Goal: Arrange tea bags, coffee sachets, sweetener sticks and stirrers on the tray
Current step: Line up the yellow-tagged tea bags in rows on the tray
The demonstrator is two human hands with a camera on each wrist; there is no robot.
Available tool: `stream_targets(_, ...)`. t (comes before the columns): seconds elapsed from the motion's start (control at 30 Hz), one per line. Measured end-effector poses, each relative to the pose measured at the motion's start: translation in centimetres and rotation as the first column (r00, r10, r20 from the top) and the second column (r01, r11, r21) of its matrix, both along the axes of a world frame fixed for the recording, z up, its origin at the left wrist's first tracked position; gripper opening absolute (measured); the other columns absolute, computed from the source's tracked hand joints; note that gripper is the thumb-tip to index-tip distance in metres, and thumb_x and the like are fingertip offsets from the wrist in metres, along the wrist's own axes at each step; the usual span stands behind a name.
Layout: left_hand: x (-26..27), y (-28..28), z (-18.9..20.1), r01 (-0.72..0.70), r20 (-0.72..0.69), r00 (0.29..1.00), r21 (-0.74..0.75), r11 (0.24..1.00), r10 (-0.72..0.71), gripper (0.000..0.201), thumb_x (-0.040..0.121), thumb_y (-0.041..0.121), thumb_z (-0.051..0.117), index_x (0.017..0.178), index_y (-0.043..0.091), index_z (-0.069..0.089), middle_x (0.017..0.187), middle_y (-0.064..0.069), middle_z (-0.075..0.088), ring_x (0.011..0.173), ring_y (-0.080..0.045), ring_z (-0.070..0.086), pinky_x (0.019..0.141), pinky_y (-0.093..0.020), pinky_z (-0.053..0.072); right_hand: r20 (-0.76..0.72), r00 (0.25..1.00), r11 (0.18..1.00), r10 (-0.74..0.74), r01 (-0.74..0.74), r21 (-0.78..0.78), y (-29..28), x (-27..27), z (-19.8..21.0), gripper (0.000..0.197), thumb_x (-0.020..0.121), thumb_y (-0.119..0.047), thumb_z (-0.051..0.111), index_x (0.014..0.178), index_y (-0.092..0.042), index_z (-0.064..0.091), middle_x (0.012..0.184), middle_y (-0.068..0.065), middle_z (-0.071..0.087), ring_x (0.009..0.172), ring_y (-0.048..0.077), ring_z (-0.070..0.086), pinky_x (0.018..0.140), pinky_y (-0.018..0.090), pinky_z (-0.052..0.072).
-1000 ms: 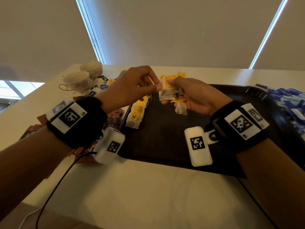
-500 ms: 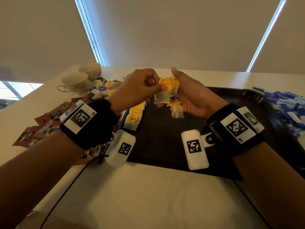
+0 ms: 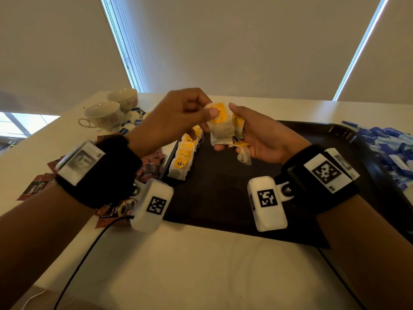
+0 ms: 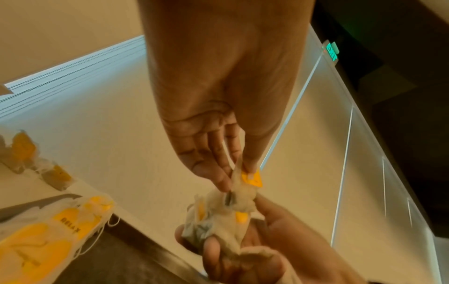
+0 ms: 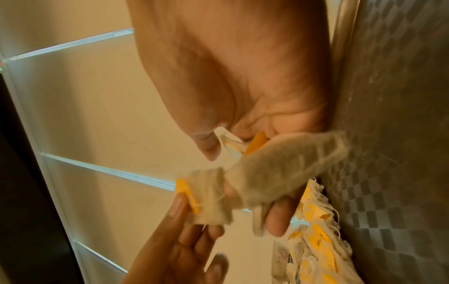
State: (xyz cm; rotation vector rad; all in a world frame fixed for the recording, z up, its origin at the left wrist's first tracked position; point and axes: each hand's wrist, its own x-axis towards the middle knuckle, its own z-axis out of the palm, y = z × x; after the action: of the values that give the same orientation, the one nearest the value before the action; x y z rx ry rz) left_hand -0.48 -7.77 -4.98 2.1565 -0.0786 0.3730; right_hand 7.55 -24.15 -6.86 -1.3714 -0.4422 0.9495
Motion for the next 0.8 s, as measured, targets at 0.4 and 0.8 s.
stream_targets(0.4,-4.2,2.6,0.8,0.17,-0.4,0.915,0.249,0.954,-0.059,0.01,0.087,0.023,0.06,0.089,0.012,0.06,0.065,0.002,0.07,0.055,0.0,0.063,0.049,-0.011,0.046,0.054,0.996,0.995,-0.075,0.078,-0.057,0.2,0.1,-0.2,0.019,0.097,-0.024,0.046,0.107,-0.012,0.057,0.089,0.01,0.07,0.072,0.014,0.068,0.04,0.017,0.045)
stream_targets(0.8,-2.7,4.8,-3.2,0.248,-0.516,0.851,0.557,0.793,0.096,0.013,0.088,0.038,0.06,0.096,0.027,0.057,0.085,0.013,0.054,0.076,-0.004,0.056,0.064,-0.015,0.042,0.094,0.995,0.995,-0.024,0.033,-0.096,0.1,0.2,-0.1,0.018,0.09,-0.018,0.057,0.105,-0.009,0.061,0.09,0.009,0.071,0.072,0.011,0.068,0.043,0.014,0.046)
